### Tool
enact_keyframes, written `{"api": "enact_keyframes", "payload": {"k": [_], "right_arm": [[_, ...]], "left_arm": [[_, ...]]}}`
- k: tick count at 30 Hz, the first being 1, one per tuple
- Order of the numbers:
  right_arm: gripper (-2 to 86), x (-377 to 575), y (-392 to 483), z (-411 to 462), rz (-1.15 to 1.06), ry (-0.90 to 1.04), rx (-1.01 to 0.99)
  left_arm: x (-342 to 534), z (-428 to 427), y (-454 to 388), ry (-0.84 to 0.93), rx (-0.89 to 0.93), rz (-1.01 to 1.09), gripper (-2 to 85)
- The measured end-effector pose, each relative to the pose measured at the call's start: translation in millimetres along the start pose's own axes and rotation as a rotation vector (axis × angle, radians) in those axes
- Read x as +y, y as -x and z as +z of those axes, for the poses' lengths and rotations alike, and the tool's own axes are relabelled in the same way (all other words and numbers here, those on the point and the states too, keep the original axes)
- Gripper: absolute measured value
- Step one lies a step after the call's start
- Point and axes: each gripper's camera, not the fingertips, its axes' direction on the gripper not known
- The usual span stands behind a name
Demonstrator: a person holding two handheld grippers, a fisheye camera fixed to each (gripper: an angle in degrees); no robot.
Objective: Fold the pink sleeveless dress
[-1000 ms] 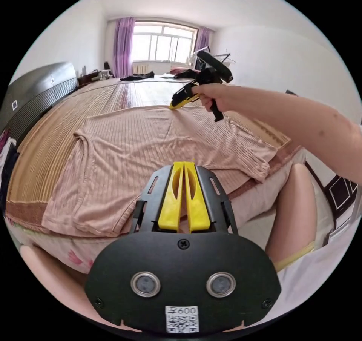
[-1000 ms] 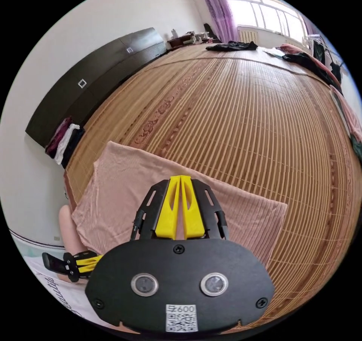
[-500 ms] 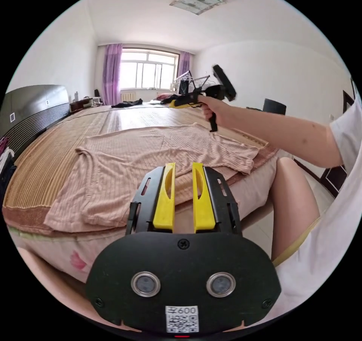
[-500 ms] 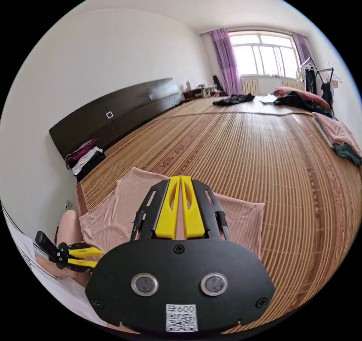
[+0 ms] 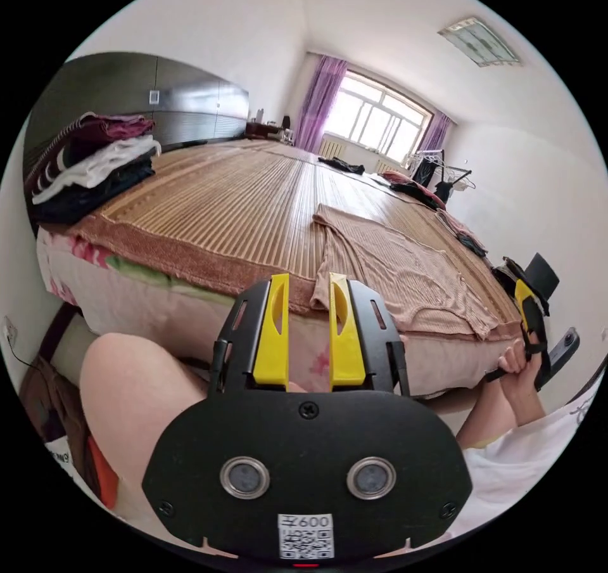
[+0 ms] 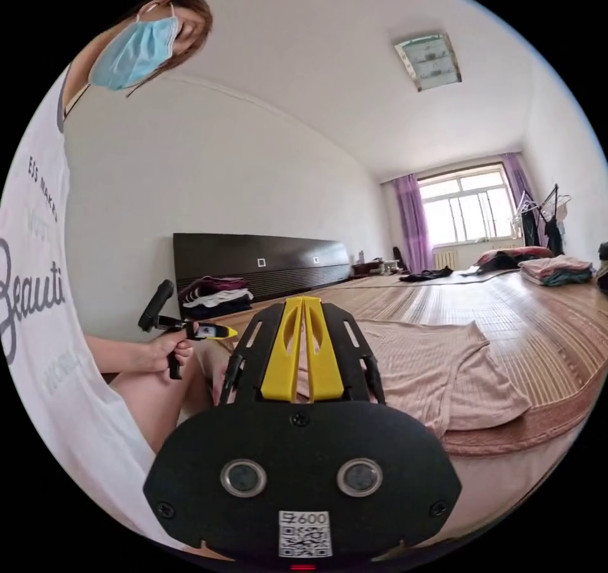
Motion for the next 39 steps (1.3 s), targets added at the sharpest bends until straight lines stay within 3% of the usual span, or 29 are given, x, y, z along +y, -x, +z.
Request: {"api": "enact_keyframes", "payload": {"k": [8, 14, 18, 25, 35, 39], "right_arm": [[4.6, -7.9, 60.6, 56.9, -0.134, 0.192, -0.080], [13.0, -7.6, 137.5, 114.4, -0.263, 0.284, -0.094], [14.4, -0.2, 200.1, 164.6, -0.393, 0.294, -0.018], [13.9, 18.7, 255.7, 282.0, -0.445, 0.474, 0.267], [10.4, 20.8, 247.9, 346.4, -0.430, 0.660, 0.333], [5.2, 18.6, 248.0, 363.4, -0.421, 0.679, 0.351]], "left_arm": [[-8.8, 16.4, 30.7, 0.044, 0.030, 0.029, 5.0], [-33.9, 8.4, 76.7, 0.038, 0.176, -0.033, 2.6], [-57.7, 7.9, 117.8, 0.045, 0.393, -0.190, 2.2], [-89.6, 16.1, 145.8, 0.056, 0.531, -0.286, 1.8], [-112.0, 32.3, 174.1, 0.033, 0.661, -0.412, 1.3], [-121.1, 42.9, 174.6, 0.045, 0.667, -0.418, 1.6]]}}
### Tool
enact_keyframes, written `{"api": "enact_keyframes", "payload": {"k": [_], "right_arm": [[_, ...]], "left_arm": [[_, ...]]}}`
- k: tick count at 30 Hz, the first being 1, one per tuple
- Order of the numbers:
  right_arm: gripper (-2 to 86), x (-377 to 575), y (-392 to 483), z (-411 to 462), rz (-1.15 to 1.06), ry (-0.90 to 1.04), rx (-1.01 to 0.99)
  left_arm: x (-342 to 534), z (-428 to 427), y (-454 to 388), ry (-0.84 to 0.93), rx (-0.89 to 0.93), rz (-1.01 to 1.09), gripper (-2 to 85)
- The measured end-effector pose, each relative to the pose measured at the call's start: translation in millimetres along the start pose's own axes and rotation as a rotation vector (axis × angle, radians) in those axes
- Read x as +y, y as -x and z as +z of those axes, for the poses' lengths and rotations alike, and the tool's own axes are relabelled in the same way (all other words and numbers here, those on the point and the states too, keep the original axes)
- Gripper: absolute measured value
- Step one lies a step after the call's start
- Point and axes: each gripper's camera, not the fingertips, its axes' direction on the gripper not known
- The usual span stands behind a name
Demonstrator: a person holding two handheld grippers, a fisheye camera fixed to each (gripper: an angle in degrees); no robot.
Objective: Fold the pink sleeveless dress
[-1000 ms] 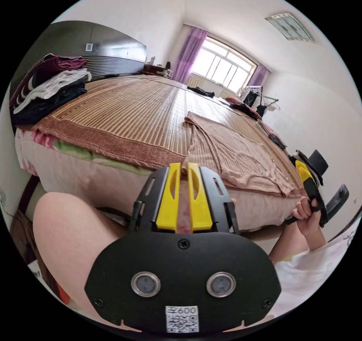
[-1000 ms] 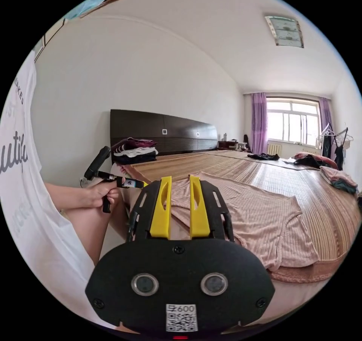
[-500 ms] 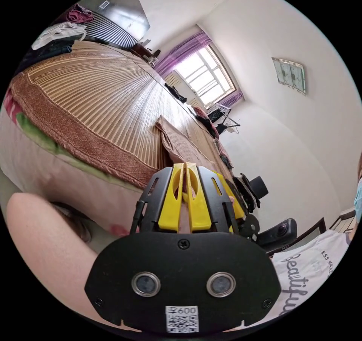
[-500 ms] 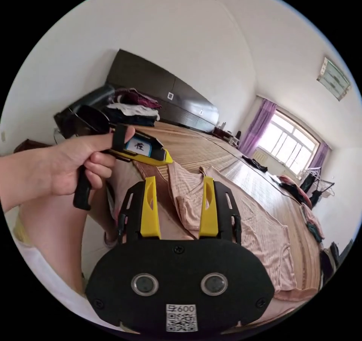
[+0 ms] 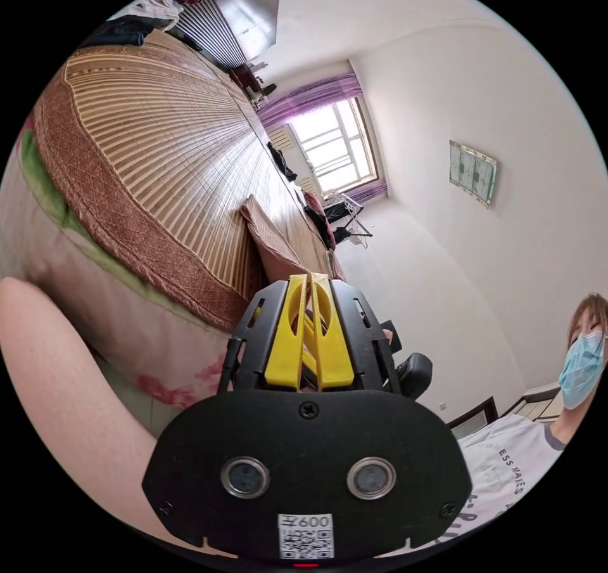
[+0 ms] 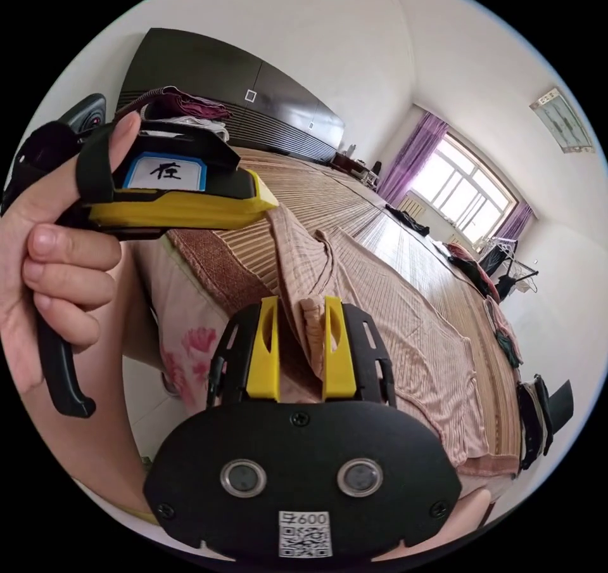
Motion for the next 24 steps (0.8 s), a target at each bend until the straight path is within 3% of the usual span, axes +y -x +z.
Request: {"api": "enact_keyframes", "payload": {"k": [5, 9, 14, 19, 24], "right_arm": [[-0.3, -9.4, 14.4, 16.4, -0.104, 0.042, 0.059], [-0.8, -12.5, 31.7, 24.5, -0.191, 0.049, 0.143], [-0.8, -11.1, 31.6, 30.8, -0.236, 0.038, 0.179], [-0.8, -12.3, -7.9, 35.1, -0.127, 0.044, 0.074], [-0.8, -1.3, -36.9, 36.3, -0.086, 0.004, 0.032]], "left_arm": [[-9.7, 2.0, 6.6, -0.029, -0.107, -0.015, 3.2], [-56.5, 19.1, 15.3, -0.079, -0.234, -0.036, 10.1], [-163.6, 115.6, 4.7, 0.136, -0.248, 0.052, 12.8], [-240.3, 253.7, 2.8, 0.412, -0.256, 0.115, 10.7], [-275.2, 331.0, 13.4, 0.454, -0.355, 0.135, 9.7]]}}
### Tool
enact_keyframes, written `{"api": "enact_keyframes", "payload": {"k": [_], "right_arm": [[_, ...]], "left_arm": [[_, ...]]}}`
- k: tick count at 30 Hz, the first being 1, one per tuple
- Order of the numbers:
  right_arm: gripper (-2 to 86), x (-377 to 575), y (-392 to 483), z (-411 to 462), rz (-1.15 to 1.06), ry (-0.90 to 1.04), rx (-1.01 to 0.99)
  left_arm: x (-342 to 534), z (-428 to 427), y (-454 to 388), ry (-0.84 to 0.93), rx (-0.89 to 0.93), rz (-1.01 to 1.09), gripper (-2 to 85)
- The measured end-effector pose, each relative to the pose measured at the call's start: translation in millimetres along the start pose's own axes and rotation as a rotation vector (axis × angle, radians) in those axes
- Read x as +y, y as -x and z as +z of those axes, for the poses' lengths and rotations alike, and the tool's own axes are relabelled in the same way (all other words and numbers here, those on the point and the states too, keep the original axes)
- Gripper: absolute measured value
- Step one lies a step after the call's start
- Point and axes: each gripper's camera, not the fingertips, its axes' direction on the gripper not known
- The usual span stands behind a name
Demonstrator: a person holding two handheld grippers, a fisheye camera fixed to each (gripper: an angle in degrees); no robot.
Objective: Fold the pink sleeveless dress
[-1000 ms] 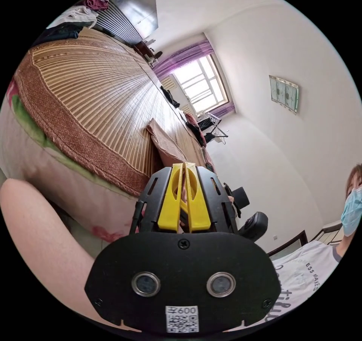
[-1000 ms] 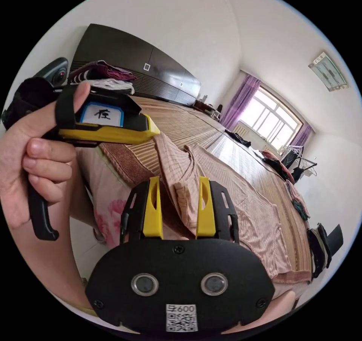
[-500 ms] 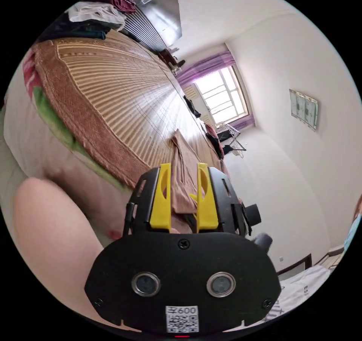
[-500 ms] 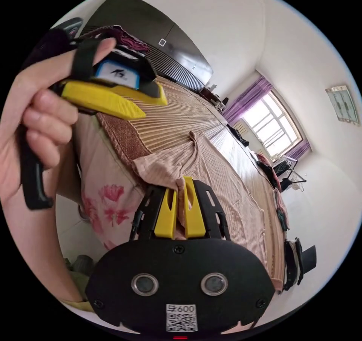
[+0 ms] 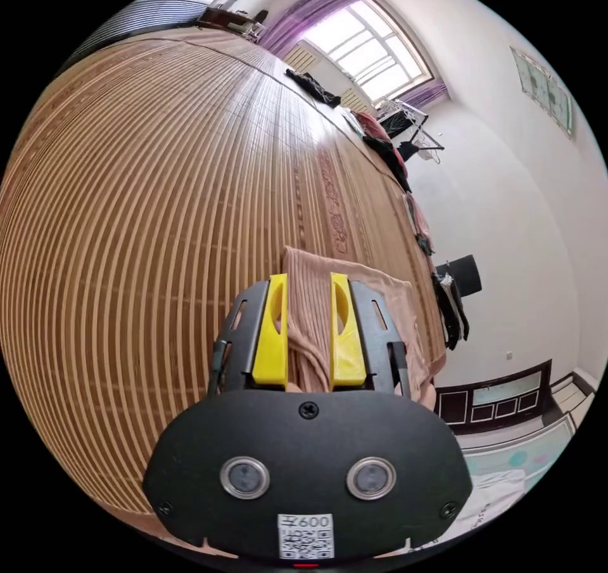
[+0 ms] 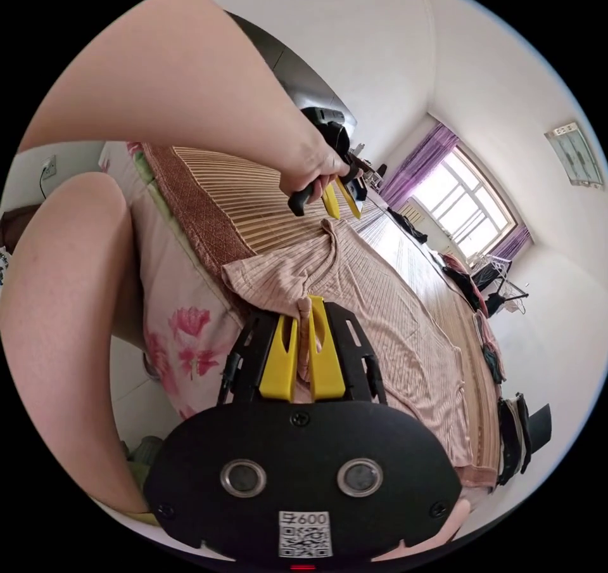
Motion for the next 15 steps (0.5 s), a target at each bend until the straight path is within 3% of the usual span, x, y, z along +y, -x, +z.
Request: {"api": "enact_keyframes", "payload": {"k": [4, 10, 15], "right_arm": [[-0.8, 3.1, -28.7, 3.7, 0.049, 0.023, -0.036], [-0.8, 20.3, -72.3, 5.1, 0.093, -0.002, -0.090], [-0.8, 27.9, -99.0, 3.8, 0.064, 0.011, -0.080]], "left_arm": [[-26.8, 16.7, 5.9, -0.040, -0.013, -0.061, 9.5], [-45.1, 48.4, -3.7, 0.091, 0.122, -0.003, 8.1], [-44.3, 66.2, -20.6, 0.095, 0.063, 0.032, 3.2]]}}
